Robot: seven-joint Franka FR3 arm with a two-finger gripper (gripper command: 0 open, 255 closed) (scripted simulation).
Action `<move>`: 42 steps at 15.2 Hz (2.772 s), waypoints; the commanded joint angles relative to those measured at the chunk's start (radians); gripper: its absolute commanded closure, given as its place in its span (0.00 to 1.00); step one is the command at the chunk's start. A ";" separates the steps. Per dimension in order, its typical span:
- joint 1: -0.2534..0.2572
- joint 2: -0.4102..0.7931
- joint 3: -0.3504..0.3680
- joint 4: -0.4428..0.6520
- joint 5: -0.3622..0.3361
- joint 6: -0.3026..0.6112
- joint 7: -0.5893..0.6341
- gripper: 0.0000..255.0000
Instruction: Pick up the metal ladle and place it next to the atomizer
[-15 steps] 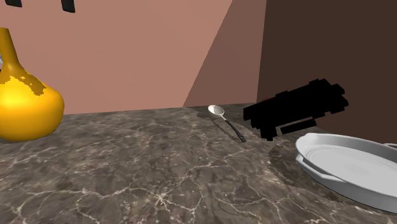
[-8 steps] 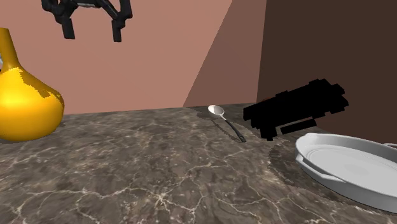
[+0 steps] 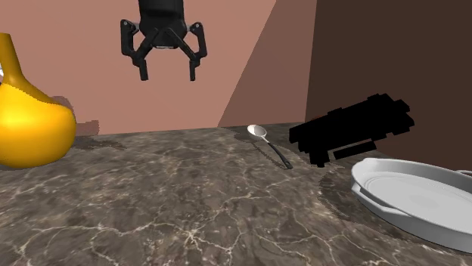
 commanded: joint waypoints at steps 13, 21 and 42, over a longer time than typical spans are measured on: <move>-0.026 0.458 -0.190 0.197 0.034 0.260 -0.332 0.00; -0.099 0.771 -0.216 0.429 0.164 0.327 -0.537 0.00; -0.132 0.874 -0.197 0.444 0.215 0.410 -0.582 1.00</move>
